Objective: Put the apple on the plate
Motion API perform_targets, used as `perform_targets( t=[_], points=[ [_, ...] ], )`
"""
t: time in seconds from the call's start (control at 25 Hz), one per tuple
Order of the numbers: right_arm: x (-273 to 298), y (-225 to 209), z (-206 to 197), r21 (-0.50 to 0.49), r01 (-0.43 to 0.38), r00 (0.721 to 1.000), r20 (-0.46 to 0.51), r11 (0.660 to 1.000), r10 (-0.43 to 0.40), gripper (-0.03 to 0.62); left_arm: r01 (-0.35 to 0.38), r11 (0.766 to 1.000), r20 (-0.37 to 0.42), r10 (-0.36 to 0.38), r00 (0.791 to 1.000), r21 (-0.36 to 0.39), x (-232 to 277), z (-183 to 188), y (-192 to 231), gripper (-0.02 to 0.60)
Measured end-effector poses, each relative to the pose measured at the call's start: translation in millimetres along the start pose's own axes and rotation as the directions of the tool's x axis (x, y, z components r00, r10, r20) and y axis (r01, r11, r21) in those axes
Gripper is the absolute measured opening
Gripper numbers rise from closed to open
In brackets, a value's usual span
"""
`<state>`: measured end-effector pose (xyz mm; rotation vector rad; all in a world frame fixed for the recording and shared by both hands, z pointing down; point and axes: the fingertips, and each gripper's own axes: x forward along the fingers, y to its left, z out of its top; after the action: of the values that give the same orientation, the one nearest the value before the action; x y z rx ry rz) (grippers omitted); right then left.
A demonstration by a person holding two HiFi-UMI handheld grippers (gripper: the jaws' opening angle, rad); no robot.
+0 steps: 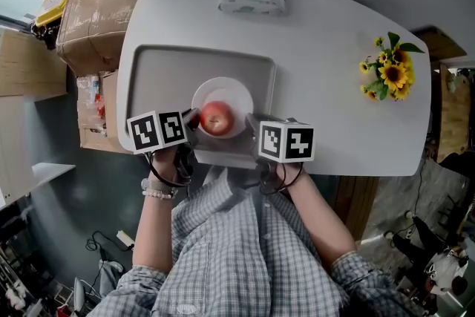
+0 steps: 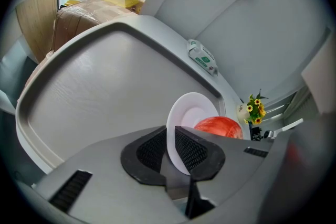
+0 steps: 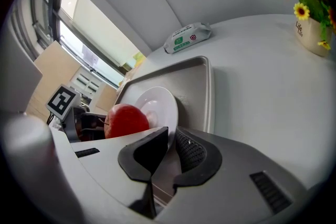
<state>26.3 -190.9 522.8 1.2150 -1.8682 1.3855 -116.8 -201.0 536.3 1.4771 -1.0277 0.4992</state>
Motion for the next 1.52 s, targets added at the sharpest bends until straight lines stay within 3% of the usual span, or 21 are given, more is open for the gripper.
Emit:
perform_targets(
  t=[0.24,0.68,0.88,1.08,1.28,1.36,1.52],
  points=[
    [5,3,0,-0.045,0.016,1.000,-0.001,0.999,-0.016,0.051,0.012,1.000,0.036,-0.011,0.999,-0.029,-1,3,3,0.046],
    [6,6,-4,-0.032,-0.017,1.000,0.001,0.999,0.017,0.051,0.155,0.976,0.149,-0.133,0.980,-0.151,-15,9,4,0.068],
    [1,3,2,-0.019,0.000,0.999,0.039,1.000,0.000,0.051,0.183,0.967,0.218,-0.143,0.965,-0.175,-32,19,7,0.075],
    [-18,-1,18,-0.025,0.011,0.992,0.126,1.000,-0.008,0.051,0.136,0.986,0.267,-0.105,0.958,-0.100,-55,31,4,0.069],
    [-53,-9,36,0.013,-0.017,0.965,0.260,1.000,0.013,0.040,0.141,0.985,0.323,-0.166,0.932,0.100,-77,43,-31,0.018],
    [-71,-13,44,0.017,-0.034,0.948,0.318,0.999,0.027,0.037,0.159,0.973,0.351,-0.210,0.913,0.170,-85,48,-52,0.012],
    [-112,-21,59,-0.028,0.003,0.911,0.413,1.000,0.008,0.035,0.213,0.934,0.430,-0.324,0.842,0.287,-107,61,-98,0.009]
  ],
)
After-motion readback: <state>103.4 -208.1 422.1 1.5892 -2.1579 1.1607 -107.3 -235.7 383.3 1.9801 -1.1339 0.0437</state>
